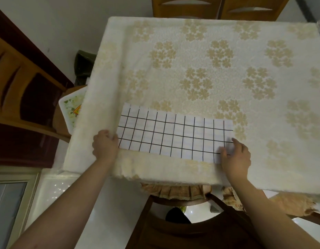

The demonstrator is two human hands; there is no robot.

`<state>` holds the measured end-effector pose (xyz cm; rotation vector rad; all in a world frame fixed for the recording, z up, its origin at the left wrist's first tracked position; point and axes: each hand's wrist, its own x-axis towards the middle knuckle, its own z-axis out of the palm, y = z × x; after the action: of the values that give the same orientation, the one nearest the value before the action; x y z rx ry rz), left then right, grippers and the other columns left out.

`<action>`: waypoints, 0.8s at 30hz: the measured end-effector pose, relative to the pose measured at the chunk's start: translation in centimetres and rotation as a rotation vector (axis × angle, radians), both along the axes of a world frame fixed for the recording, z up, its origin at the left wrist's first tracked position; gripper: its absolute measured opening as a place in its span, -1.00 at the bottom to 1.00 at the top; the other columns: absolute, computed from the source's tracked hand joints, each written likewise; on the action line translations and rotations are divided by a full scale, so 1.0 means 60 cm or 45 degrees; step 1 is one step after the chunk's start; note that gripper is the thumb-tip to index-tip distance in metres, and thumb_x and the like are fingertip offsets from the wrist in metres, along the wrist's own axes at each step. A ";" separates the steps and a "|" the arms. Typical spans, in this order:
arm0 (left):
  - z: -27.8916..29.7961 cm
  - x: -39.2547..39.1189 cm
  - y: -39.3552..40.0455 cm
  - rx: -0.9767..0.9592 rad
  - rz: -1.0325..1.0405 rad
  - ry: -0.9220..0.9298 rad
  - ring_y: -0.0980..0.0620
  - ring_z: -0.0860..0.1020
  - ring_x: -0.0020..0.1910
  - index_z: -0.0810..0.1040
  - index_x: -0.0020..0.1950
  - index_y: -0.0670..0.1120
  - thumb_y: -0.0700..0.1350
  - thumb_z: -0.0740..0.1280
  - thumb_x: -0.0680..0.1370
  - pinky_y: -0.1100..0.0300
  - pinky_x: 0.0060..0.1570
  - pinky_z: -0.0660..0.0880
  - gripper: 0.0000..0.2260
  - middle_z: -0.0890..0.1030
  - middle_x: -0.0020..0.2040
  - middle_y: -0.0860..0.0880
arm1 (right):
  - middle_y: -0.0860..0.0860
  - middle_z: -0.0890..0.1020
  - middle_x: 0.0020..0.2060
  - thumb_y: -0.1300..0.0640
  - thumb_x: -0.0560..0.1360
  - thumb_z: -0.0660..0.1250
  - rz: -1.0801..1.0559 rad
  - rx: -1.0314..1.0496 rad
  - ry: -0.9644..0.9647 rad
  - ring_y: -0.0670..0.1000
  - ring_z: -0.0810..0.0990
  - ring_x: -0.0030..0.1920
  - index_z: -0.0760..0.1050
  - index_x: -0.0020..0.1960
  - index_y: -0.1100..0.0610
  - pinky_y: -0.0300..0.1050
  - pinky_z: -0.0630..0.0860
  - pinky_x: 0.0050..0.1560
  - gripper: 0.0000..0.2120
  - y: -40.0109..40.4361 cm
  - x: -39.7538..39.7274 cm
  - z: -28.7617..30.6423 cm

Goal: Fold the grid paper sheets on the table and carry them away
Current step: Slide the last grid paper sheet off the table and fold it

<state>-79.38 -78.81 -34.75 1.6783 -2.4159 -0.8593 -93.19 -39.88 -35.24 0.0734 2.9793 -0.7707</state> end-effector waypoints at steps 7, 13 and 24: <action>0.011 0.022 -0.019 0.361 -0.173 -0.127 -0.21 0.54 0.19 0.54 0.27 -0.27 -0.02 0.40 0.53 0.07 0.14 0.44 -0.58 0.59 0.22 -0.24 | 0.18 0.58 0.12 0.02 0.47 0.39 -0.402 -0.213 -0.499 0.23 0.56 0.07 0.35 0.34 0.14 0.12 0.53 0.07 -0.50 0.009 -0.001 0.030; 0.002 0.037 -0.032 0.561 0.029 0.199 -0.14 0.60 0.09 0.52 0.29 -0.22 -0.03 0.44 0.49 -0.04 0.19 0.53 -0.56 0.61 0.18 -0.20 | 0.13 0.59 -0.03 -0.09 0.42 0.42 -0.365 0.015 -0.664 0.21 0.55 0.00 0.51 0.13 0.08 0.11 0.51 0.09 -0.62 -0.002 0.000 0.049; -0.004 0.078 -0.013 0.779 0.346 0.423 -0.22 0.66 -0.02 0.53 0.24 -0.26 -0.17 0.43 0.51 -0.11 0.04 0.60 -0.66 0.65 -0.01 -0.25 | 0.10 0.52 -0.27 0.13 0.45 0.41 -0.349 -0.134 -0.653 0.07 0.46 -0.33 0.43 -0.18 0.18 -0.04 0.43 -0.26 -0.81 0.001 0.019 0.071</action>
<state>-74.71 -79.59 -35.01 1.7803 -1.7522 -1.7796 -92.07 -39.85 -30.99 0.5875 2.4637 -0.7867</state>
